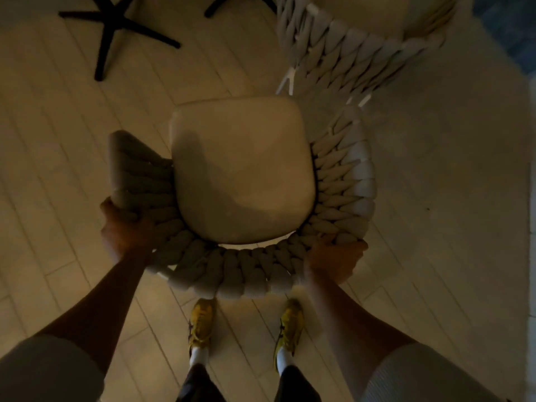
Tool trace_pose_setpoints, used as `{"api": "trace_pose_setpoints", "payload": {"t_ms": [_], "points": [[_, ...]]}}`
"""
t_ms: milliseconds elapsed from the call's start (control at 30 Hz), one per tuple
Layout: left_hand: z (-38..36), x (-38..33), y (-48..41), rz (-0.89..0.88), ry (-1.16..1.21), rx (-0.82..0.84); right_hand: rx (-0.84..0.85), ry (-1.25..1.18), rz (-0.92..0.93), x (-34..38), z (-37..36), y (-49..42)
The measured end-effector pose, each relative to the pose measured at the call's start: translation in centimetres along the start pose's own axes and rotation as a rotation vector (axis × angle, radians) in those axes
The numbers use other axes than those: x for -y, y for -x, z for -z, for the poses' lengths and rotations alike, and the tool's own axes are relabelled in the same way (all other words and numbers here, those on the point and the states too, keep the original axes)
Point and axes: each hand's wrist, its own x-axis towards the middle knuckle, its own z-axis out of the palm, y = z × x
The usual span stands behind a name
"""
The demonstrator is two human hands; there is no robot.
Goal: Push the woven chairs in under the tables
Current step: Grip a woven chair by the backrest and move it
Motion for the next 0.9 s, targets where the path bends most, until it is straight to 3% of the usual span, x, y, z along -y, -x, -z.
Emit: {"api": "trace_pose_setpoints", "payload": {"t_ms": [200,333,500,733,900], "points": [[-0.2,2.5,5.5,-0.143,0.030,-0.009,0.183,-0.014,0.118,-1.8,1.7,-1.0],[-1.4,4.5,11.7,-0.303,-0.134,0.038,0.356,-0.042,0.264,-3.4,3.2,-1.5],[-1.3,5.1,16.0,-0.455,-0.335,0.124,0.374,-0.027,0.516,-4.2,4.6,-2.5],[0.9,4.0,16.3,-0.786,-0.673,0.292,0.244,0.460,1.144,-4.3,6.5,-5.7],[1.7,2.0,14.1,-0.932,-0.844,0.504,0.412,0.715,1.680,-3.2,8.0,-9.7]]}}
